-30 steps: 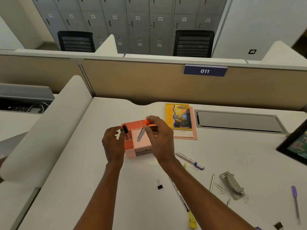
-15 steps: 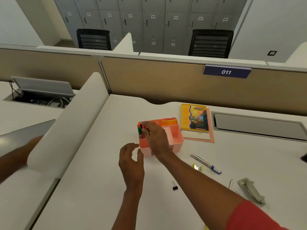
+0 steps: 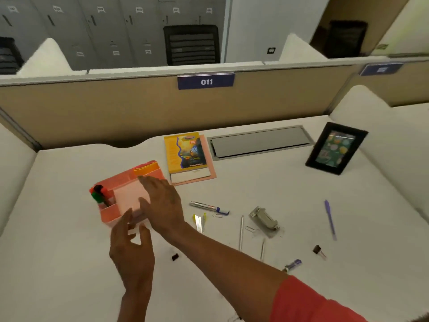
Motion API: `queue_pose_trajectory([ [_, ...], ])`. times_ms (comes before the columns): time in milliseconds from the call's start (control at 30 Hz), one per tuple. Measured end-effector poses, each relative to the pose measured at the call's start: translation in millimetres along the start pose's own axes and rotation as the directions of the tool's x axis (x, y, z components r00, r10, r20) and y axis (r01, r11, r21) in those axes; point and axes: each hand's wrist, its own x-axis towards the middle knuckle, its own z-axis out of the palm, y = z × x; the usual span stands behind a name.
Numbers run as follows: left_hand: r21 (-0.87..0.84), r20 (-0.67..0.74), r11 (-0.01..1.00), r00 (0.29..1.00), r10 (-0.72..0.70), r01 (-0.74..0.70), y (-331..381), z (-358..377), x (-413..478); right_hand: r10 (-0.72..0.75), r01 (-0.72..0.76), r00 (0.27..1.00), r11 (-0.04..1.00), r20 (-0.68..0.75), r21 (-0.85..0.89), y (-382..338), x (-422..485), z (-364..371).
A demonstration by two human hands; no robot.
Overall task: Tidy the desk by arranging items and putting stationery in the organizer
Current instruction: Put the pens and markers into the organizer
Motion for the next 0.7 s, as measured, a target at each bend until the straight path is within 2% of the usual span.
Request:
queue_pose_trajectory([
  [167, -0.098, 0.222, 0.994, 0.972, 0.072, -0.051, 42, 66, -43, 0.183, -0.186, 0.975, 0.982, -0.124, -0.014, 92, -65, -65],
  [300, -0.168, 0.426, 0.981, 0.891, 0.156, -0.091, 70, 122, -90, 0.340, -0.361, 0.919, 0.929, -0.202, -0.077, 166, -122, -114],
  [400, -0.187, 0.570, 0.972, 0.791, 0.225, -0.142, 91, 159, -130, 0.460, -0.490, 0.848, 0.870, -0.265, -0.058, 212, -165, -151],
  [533, -0.223, 0.722, 0.949, 0.616, 0.314, -0.223, 110, 193, -184, 0.549, -0.608, 0.753, 0.792, -0.362, -0.063, 263, -214, -189],
  [633, -0.198, 0.811, 0.931, 0.481, 0.332, -0.308, 111, 208, -217, 0.599, -0.673, 0.687, 0.738, -0.411, -0.050, 294, -239, -212],
  [700, -0.172, 0.851, 0.925, 0.422, 0.313, -0.340, 107, 214, -233, 0.629, -0.715, 0.644, 0.698, -0.435, -0.050, 313, -246, -226],
])
